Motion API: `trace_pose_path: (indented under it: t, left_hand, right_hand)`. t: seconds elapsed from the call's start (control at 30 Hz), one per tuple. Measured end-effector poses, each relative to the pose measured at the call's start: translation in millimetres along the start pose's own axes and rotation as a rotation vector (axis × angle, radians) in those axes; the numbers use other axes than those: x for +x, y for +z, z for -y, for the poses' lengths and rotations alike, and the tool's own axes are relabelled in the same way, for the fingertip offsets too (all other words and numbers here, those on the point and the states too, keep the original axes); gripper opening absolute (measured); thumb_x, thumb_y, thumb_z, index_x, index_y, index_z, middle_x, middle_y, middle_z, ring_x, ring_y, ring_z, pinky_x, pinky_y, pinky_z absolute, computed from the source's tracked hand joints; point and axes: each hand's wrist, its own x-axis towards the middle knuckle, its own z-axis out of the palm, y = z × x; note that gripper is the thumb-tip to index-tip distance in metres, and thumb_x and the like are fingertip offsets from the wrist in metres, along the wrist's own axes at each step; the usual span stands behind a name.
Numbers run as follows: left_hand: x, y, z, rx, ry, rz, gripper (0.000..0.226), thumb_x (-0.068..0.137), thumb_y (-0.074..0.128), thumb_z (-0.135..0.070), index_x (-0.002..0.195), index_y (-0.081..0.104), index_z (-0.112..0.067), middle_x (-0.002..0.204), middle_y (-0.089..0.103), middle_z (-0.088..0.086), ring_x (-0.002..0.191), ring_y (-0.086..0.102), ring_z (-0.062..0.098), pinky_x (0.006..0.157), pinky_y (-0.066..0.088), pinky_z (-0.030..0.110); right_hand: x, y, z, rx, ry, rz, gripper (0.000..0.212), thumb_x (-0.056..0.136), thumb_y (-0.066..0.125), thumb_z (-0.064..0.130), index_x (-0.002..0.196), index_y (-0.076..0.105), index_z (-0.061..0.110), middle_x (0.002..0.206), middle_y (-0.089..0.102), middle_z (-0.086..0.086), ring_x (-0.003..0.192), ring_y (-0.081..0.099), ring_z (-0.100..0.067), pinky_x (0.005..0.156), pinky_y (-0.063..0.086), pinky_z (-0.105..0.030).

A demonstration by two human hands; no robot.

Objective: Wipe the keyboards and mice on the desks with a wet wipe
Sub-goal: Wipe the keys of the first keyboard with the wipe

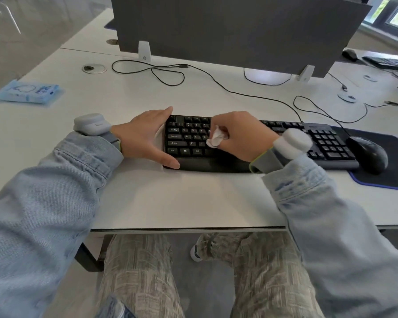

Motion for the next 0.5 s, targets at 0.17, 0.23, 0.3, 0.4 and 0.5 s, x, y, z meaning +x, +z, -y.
trace_pose_path:
  t: [0.17, 0.23, 0.3, 0.4, 0.5]
  left_hand:
    - [-1, 0, 0, 0.006, 0.005, 0.002, 0.17, 0.025, 0.048, -0.106, 0.16, -0.01, -0.021, 0.169, -0.002, -0.003, 0.154, -0.003, 0.013, 0.125, 0.002, 0.034]
    - [-1, 0, 0, 0.003, 0.0, 0.004, 0.172, 0.023, 0.046, -0.107, 0.16, -0.01, -0.021, 0.169, -0.003, -0.003, 0.154, -0.003, 0.012, 0.125, 0.002, 0.033]
    - [-1, 0, 0, 0.006, 0.005, 0.005, 0.171, 0.023, 0.046, -0.107, 0.16, -0.009, -0.021, 0.169, -0.003, -0.004, 0.154, -0.003, 0.012, 0.125, 0.003, 0.033]
    - [-1, 0, 1, -0.001, 0.003, 0.012, 0.171, 0.024, 0.048, -0.107, 0.16, -0.009, -0.022, 0.169, -0.004, -0.005, 0.154, -0.003, 0.011, 0.126, 0.004, 0.035]
    - [-1, 0, 2, -0.003, 0.003, 0.01, 0.171, 0.024, 0.047, -0.107, 0.16, -0.009, -0.022, 0.169, -0.004, -0.005, 0.154, -0.003, 0.011, 0.126, 0.004, 0.035]
  right_hand:
    - [-6, -16, -9, -0.064, 0.054, -0.037, 0.006, 0.083, 0.058, 0.026, 0.081, 0.062, 0.021, 0.065, 0.048, 0.012, 0.075, 0.051, -0.02, 0.074, 0.038, -0.035]
    - [0, -12, 4, -0.013, 0.022, -0.103, 0.006, 0.083, 0.059, 0.026, 0.082, 0.062, 0.021, 0.064, 0.048, 0.012, 0.075, 0.05, -0.019, 0.074, 0.038, -0.035]
    - [7, -3, 19, -0.002, -0.016, -0.107, 0.006, 0.084, 0.059, 0.026, 0.085, 0.062, 0.022, 0.064, 0.048, 0.011, 0.076, 0.049, -0.018, 0.076, 0.038, -0.035]
    - [12, 7, 27, -0.068, -0.018, -0.039, 0.009, 0.086, 0.055, 0.025, 0.09, 0.062, 0.021, 0.076, 0.052, 0.01, 0.081, 0.049, -0.018, 0.08, 0.036, -0.036]
    - [13, 3, 25, -0.14, 0.01, -0.023, 0.017, 0.085, 0.05, 0.024, 0.092, 0.063, 0.017, 0.084, 0.058, 0.004, 0.083, 0.052, -0.022, 0.077, 0.033, -0.035]
